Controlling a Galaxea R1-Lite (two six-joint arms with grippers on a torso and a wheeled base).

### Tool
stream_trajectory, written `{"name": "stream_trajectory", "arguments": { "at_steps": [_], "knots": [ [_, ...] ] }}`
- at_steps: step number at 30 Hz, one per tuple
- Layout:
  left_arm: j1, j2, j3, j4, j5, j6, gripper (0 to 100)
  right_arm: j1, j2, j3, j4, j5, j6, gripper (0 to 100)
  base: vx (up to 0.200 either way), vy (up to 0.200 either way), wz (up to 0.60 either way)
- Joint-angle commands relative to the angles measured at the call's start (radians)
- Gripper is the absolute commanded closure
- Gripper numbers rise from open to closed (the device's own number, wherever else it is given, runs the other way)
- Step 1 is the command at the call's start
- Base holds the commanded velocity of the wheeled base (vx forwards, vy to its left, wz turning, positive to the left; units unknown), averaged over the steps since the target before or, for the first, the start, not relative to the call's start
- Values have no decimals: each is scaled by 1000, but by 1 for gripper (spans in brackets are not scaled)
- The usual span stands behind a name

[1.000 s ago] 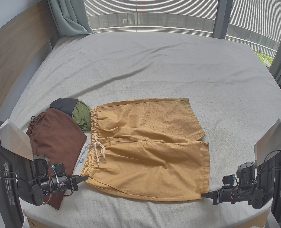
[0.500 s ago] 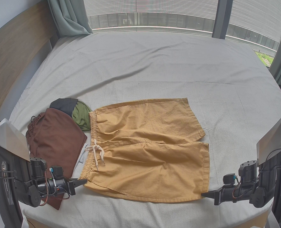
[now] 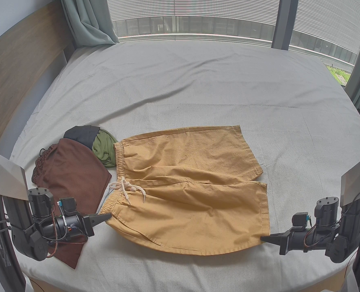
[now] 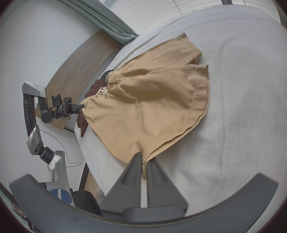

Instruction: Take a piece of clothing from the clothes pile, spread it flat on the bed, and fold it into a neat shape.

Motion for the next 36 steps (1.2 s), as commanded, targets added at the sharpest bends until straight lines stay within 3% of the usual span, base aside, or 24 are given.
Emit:
{"name": "stream_trajectory", "arguments": {
  "at_steps": [1, 17, 23, 36],
  "knots": [
    [-8, -62, -7, -1, 1, -13, 100, -14, -64, -3, 0, 4, 3, 100, 0, 0, 0],
    [-20, -90, -74, -1, 25, -133, 100, -7, -173, -12, 2, 25, 32, 100, 0, 0, 0],
    [-33, -85, -109, -1, 93, -196, 100, -6, -230, -17, 0, 47, 42, 100, 0, 0, 0],
    [-40, -88, -132, -1, 120, -205, 100, -12, -281, -127, 0, 34, 128, 100, 0, 0, 0]
  ]
}}
